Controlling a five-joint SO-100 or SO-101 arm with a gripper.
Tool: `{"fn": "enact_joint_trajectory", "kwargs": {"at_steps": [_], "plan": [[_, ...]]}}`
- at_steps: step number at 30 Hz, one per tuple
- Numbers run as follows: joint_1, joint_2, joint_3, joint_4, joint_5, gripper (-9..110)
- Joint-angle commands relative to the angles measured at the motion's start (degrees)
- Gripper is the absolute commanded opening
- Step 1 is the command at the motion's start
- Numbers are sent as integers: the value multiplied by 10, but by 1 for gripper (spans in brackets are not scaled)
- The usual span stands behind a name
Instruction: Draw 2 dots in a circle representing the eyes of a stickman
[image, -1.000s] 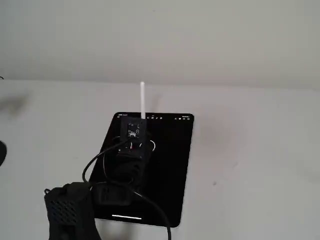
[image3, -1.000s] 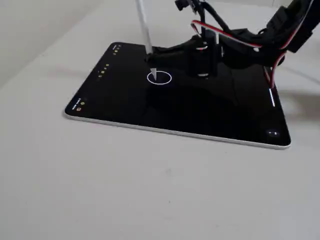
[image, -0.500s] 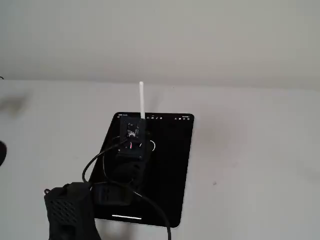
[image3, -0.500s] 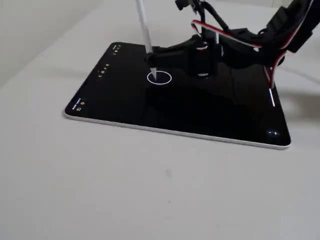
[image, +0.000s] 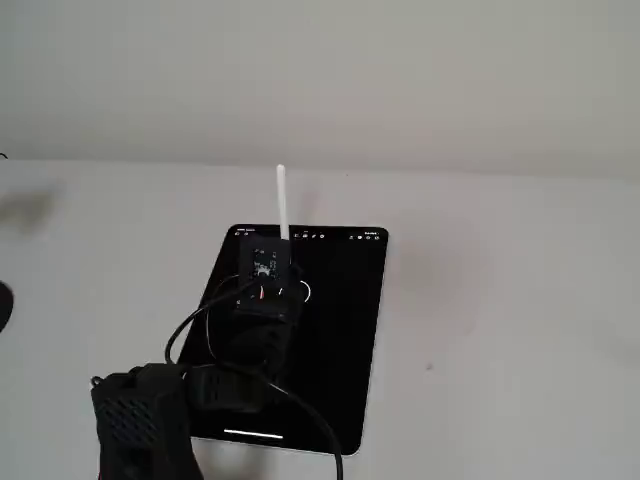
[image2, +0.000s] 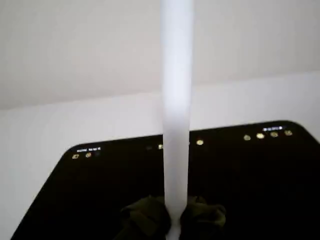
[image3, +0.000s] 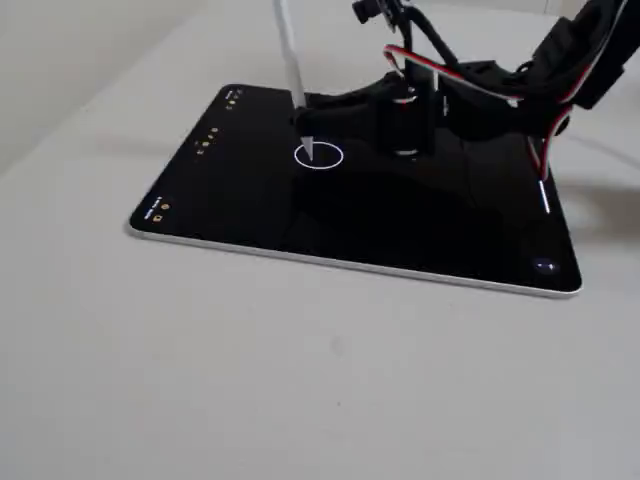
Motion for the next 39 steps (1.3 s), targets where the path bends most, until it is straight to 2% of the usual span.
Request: {"fn": "enact_joint_trajectory", "kwargs": {"at_steps": [1, 6, 11, 39], "plan": [[23, 71, -26, 4, 26, 0], [41, 134, -18, 58, 62, 0], [50, 139, -23, 88, 51, 0], [28, 85, -9, 86, 10, 0]]}}
